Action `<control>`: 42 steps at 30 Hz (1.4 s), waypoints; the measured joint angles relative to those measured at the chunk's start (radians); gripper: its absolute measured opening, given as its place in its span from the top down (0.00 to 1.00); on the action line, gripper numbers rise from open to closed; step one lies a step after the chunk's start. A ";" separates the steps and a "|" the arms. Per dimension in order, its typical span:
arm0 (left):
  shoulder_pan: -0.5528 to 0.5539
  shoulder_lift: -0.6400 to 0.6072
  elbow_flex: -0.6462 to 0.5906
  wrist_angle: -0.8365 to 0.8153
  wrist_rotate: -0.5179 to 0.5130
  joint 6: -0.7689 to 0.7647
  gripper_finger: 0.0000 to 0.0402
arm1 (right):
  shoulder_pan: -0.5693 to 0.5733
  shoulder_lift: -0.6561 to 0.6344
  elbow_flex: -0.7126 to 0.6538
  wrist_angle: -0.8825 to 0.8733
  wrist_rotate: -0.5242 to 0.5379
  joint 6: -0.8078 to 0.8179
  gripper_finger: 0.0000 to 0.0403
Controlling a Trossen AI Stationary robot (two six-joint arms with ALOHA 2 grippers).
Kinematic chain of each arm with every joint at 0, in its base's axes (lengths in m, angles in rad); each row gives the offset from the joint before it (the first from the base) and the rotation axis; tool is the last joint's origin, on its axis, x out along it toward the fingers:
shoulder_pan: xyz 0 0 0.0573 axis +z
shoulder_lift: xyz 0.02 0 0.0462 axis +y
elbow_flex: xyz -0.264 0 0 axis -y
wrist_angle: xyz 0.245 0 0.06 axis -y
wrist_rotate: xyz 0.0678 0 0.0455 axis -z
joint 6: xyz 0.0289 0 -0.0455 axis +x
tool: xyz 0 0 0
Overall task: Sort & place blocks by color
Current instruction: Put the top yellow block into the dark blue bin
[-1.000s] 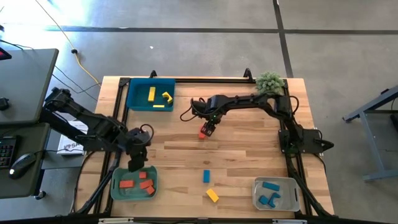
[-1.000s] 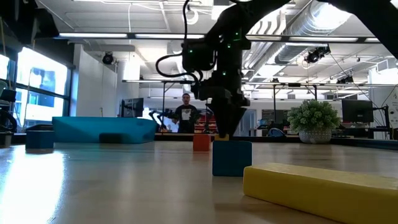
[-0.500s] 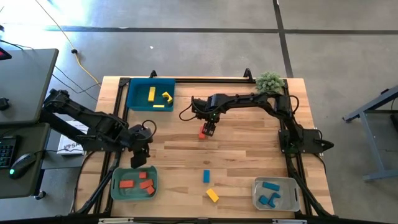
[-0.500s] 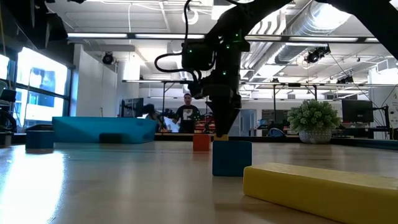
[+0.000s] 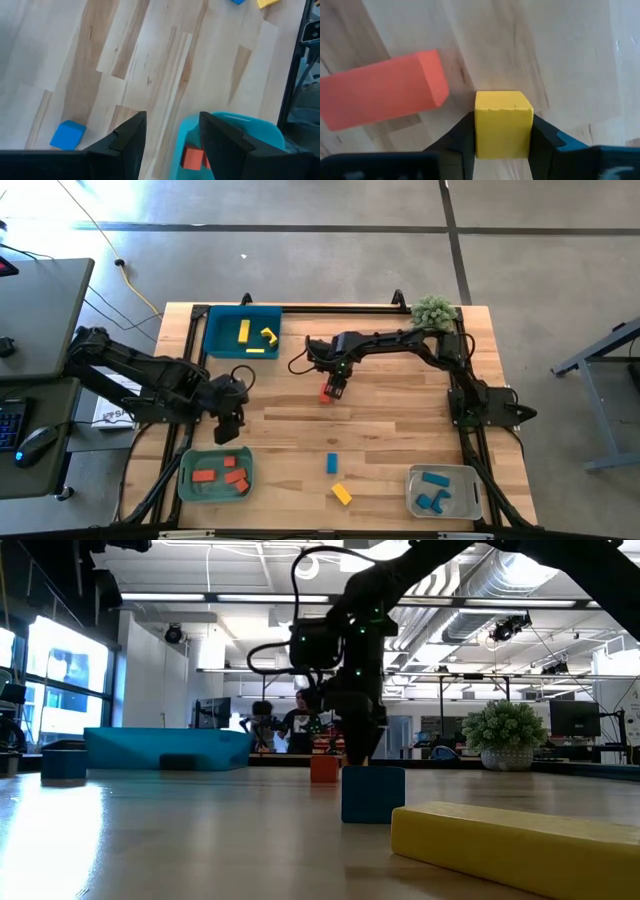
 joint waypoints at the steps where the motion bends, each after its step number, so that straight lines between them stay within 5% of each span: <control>1: 0.007 0.000 0.000 0.000 0.000 0.007 0.57 | 0.000 0.000 0.005 -0.006 -0.005 0.000 0.74; 12: 0.144 0.000 0.000 0.005 0.000 0.061 0.57 | -0.002 0.000 0.068 -0.065 -0.048 -0.025 0.74; 26: 0.436 0.000 0.000 0.188 0.034 0.233 0.57 | -0.046 0.000 0.458 -0.215 -0.035 -0.156 0.74; 34: 0.621 0.000 0.000 0.352 0.163 0.313 0.57 | -0.124 -0.001 0.642 -0.224 -0.134 -0.244 0.74; 42: 0.764 0.000 0.000 0.536 0.183 0.290 0.57 | -0.191 -0.010 0.714 -0.193 -0.264 -0.322 0.74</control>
